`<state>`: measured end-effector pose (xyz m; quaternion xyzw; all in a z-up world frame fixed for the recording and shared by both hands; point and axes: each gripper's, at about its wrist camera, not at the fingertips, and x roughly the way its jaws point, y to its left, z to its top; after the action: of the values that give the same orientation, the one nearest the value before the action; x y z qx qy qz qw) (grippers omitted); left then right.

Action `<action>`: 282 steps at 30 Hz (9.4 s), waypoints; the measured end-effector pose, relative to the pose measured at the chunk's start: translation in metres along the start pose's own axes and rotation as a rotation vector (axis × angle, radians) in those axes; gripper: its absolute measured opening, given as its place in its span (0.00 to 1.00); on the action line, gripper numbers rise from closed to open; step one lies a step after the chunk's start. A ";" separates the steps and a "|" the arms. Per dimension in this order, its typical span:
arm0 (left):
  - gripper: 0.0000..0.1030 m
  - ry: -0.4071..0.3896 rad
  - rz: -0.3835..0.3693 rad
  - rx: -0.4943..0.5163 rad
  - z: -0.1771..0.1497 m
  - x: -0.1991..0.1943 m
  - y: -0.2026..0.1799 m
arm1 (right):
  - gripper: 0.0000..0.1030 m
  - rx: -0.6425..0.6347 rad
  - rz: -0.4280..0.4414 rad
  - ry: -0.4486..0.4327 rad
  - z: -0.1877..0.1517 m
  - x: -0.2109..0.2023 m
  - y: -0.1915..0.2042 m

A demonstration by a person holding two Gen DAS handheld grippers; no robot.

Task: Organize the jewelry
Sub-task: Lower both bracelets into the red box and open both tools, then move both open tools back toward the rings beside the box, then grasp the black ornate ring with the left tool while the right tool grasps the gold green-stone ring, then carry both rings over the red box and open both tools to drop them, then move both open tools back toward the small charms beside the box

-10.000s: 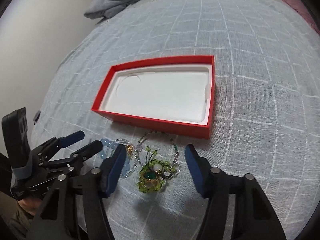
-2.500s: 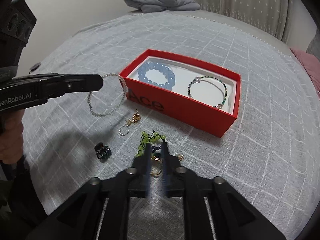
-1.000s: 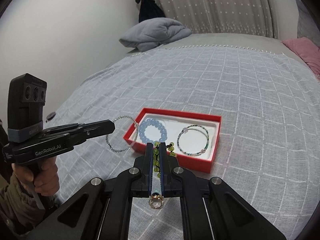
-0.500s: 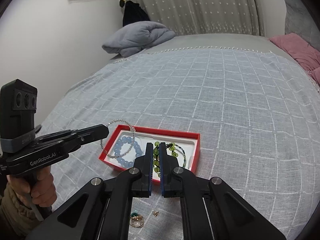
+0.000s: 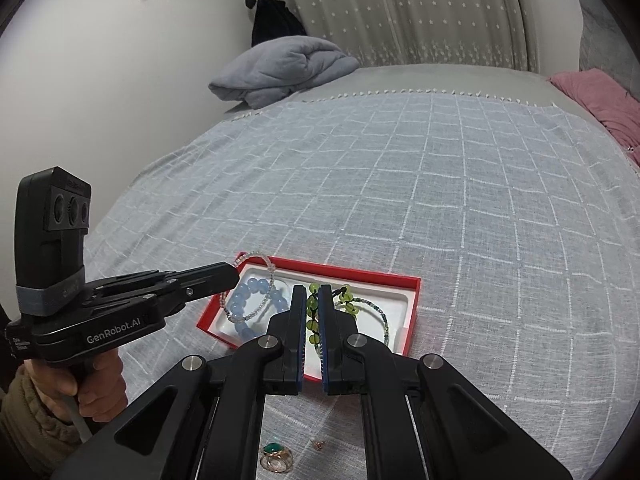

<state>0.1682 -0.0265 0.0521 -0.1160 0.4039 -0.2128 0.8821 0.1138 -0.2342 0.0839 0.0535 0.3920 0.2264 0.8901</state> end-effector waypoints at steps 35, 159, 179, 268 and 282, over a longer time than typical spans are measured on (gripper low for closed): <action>0.18 0.024 0.210 0.077 0.002 0.003 0.015 | 0.08 0.062 -0.132 0.056 -0.010 0.011 -0.025; 0.20 0.255 0.217 0.310 -0.131 -0.034 -0.036 | 0.24 -0.216 -0.045 0.375 -0.111 0.039 0.059; 0.20 0.129 0.220 0.186 -0.097 -0.053 -0.008 | 0.23 -0.158 -0.012 0.271 -0.085 0.003 0.041; 0.23 0.303 0.164 0.125 -0.115 0.003 -0.013 | 0.29 0.043 -0.074 0.092 -0.059 -0.012 -0.001; 0.24 0.297 0.219 0.218 -0.116 0.023 -0.035 | 0.29 0.026 -0.068 0.105 -0.060 -0.008 0.008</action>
<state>0.0836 -0.0722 -0.0249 0.0573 0.5142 -0.1727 0.8381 0.0631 -0.2353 0.0499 0.0396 0.4428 0.1936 0.8746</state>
